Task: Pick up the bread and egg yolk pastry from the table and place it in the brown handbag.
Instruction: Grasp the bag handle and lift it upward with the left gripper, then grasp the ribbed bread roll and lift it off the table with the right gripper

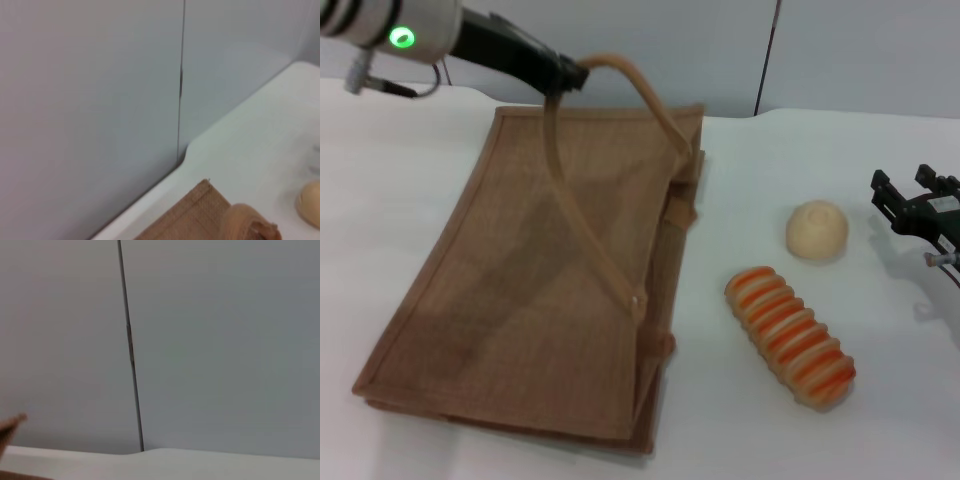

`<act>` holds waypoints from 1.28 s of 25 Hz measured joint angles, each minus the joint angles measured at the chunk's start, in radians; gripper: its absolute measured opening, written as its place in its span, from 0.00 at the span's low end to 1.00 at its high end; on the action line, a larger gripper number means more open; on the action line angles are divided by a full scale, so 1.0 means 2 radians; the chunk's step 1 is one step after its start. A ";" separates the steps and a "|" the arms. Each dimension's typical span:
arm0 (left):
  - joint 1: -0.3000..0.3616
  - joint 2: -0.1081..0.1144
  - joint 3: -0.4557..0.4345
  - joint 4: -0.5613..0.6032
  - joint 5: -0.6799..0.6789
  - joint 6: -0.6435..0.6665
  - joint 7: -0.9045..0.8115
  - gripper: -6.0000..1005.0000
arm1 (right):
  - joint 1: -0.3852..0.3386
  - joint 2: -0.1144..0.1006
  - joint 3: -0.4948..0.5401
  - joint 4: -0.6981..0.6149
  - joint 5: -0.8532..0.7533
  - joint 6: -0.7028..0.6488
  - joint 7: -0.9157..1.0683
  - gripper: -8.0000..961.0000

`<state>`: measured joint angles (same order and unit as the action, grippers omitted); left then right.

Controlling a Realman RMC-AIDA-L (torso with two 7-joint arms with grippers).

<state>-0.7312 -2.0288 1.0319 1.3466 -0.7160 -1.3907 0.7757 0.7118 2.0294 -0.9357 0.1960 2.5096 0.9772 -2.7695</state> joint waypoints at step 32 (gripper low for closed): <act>0.055 0.006 -0.006 0.317 0.031 -0.101 -0.069 0.12 | -0.018 -0.038 -0.172 -0.041 -0.130 0.147 0.212 0.67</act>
<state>-0.6213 -2.0172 1.0190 1.9816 -0.6538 -1.5926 0.6371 0.6762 1.9540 -1.2789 0.1141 2.2488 1.2709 -2.3447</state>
